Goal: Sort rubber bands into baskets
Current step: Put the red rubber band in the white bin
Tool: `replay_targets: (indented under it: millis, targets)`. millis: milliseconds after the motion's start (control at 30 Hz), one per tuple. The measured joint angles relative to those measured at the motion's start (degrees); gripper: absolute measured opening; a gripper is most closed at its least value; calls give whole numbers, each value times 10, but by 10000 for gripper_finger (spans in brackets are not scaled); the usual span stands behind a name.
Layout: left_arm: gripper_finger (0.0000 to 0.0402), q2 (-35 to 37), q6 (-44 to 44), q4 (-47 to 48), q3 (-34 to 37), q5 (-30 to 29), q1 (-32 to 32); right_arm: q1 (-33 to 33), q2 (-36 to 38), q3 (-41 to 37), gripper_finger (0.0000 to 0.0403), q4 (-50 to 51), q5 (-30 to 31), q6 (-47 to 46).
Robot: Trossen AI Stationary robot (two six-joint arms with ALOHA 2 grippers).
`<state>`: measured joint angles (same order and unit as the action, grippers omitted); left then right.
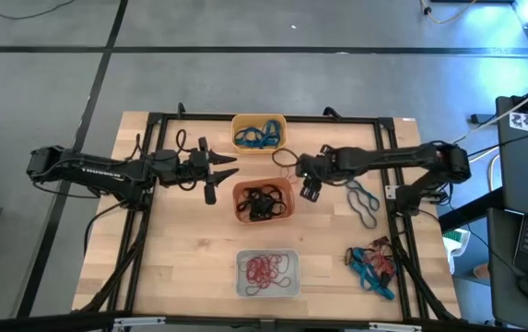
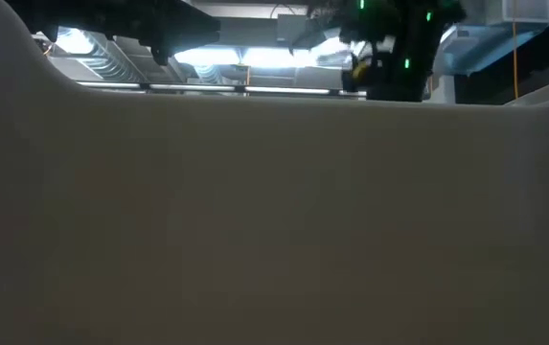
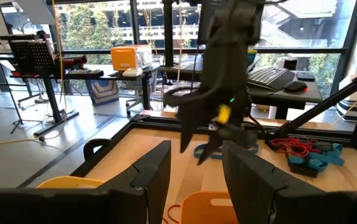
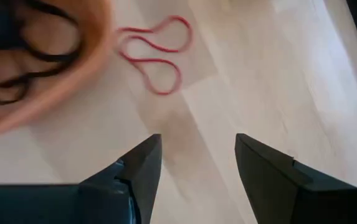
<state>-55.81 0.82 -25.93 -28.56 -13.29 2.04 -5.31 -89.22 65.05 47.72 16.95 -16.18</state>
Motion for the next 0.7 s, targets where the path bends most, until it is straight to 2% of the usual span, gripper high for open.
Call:
replay_targets:
  millis: [100, 333, 700]
  targets:
    - [141, 0, 0, 0, 0, 0, 0, -28, 0, -34, 205, -56, -2, 3]
    - [141, 0, 0, 0, 0, 0, 0, -76, 0, -112, 205, -185, -61, 13]
    - [141, 0, 4, 0, 0, 0, 0, -83, -13, -202, 205, -369, -75, 12]
